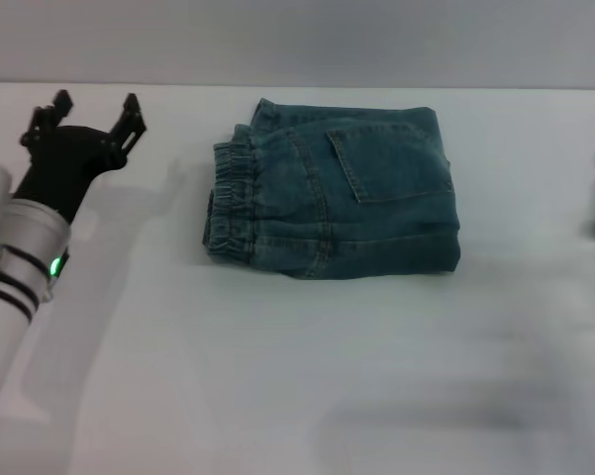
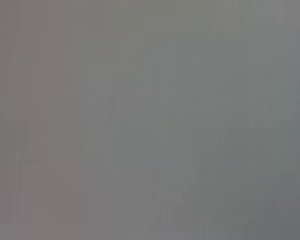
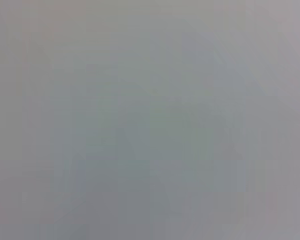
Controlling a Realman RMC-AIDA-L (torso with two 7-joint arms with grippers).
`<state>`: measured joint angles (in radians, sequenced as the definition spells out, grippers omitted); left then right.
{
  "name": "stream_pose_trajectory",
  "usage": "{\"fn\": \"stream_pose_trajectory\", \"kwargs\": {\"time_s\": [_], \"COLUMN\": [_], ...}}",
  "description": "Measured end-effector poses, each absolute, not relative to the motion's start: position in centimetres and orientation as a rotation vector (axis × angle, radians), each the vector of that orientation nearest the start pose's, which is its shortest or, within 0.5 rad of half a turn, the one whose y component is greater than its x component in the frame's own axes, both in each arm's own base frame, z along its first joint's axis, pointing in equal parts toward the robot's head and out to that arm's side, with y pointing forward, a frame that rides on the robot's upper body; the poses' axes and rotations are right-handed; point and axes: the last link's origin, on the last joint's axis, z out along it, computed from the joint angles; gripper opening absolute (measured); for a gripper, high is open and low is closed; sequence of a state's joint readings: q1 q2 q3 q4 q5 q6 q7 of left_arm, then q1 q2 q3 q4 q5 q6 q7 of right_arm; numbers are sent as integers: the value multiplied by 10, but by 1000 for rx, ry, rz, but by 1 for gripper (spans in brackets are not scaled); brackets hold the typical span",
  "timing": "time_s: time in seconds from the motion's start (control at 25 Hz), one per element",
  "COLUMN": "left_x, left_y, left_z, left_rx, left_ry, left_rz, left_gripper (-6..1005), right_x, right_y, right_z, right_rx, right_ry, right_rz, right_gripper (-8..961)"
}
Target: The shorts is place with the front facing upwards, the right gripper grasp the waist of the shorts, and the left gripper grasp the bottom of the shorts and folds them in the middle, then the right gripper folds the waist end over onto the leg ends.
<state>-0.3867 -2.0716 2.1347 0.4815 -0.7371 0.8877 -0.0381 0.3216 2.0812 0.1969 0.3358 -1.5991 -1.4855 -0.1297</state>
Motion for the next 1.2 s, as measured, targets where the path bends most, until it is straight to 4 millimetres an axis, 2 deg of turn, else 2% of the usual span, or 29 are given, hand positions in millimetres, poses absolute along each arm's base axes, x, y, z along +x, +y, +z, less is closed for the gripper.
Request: {"fn": "stream_pose_trajectory", "kwargs": {"time_s": [0.12, 0.16, 0.32, 0.36, 0.48, 0.68, 0.92, 1.12, 1.2], "left_x": [-294, -302, -308, -308, -309, -309, -307, -306, -307], "left_y": [351, 350, 350, 349, 348, 347, 345, 344, 344], "left_z": [-33, -32, -31, -31, -31, -30, -29, -29, -28], "left_rx": [-1627, -1630, -1632, -1631, -1629, -1626, -1630, -1624, -1621], "left_ry": [-619, -616, -614, -615, -614, -599, -505, -506, -510], "left_rz": [-710, -677, -649, -649, -650, -653, -602, -610, -611], "left_gripper": [861, 861, 861, 861, 861, 861, 861, 861, 861], "right_x": [358, 368, 393, 395, 395, 392, 392, 390, 390], "right_y": [251, 245, 222, 220, 218, 222, 227, 228, 228], "right_z": [8, 17, 36, 37, 35, 33, 32, 31, 31], "right_rx": [-1298, -1252, -1117, -1110, -1112, -1125, -1137, -1142, -1145], "right_ry": [438, 459, 541, 545, 550, 547, 552, 552, 552], "right_rz": [617, 596, 595, 593, 594, 605, 600, 606, 607], "right_gripper": [53, 63, 107, 118, 306, 541, 663, 764, 764]}}
